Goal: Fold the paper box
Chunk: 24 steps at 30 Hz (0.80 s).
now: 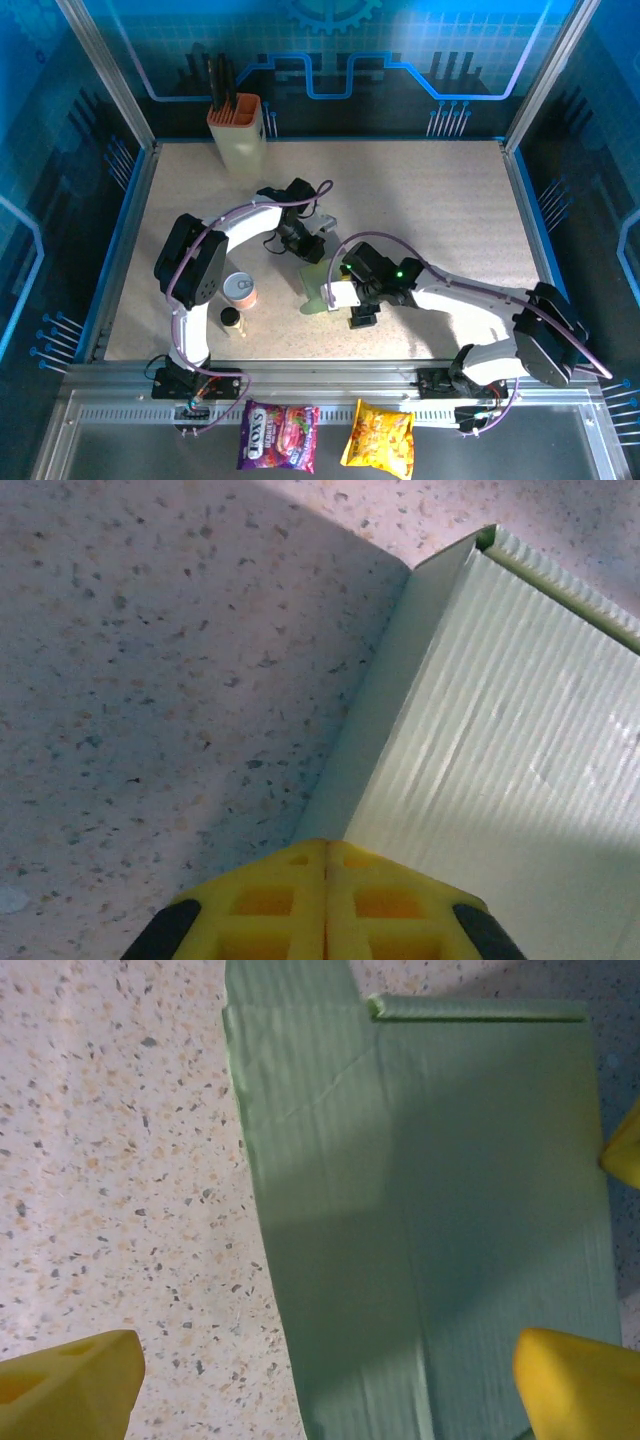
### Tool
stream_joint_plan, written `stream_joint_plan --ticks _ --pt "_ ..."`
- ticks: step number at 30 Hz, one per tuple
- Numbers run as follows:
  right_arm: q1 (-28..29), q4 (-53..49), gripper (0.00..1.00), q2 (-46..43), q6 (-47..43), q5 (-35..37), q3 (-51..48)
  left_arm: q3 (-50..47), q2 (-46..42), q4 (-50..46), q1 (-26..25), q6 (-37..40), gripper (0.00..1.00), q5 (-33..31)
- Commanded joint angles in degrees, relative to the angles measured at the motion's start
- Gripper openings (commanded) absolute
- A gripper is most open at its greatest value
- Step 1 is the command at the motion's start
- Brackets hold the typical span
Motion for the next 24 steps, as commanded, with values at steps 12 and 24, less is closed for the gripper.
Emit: stream_joint_plan --ticks 12,24 --pt "0.9 8.4 0.89 3.8 -7.9 5.9 1.9 1.1 2.5 -1.6 -0.3 1.1 0.11 -4.4" --pt "-2.6 8.1 0.77 8.1 -14.2 3.8 8.7 1.4 3.0 -1.9 -0.2 1.3 0.11 -4.6"
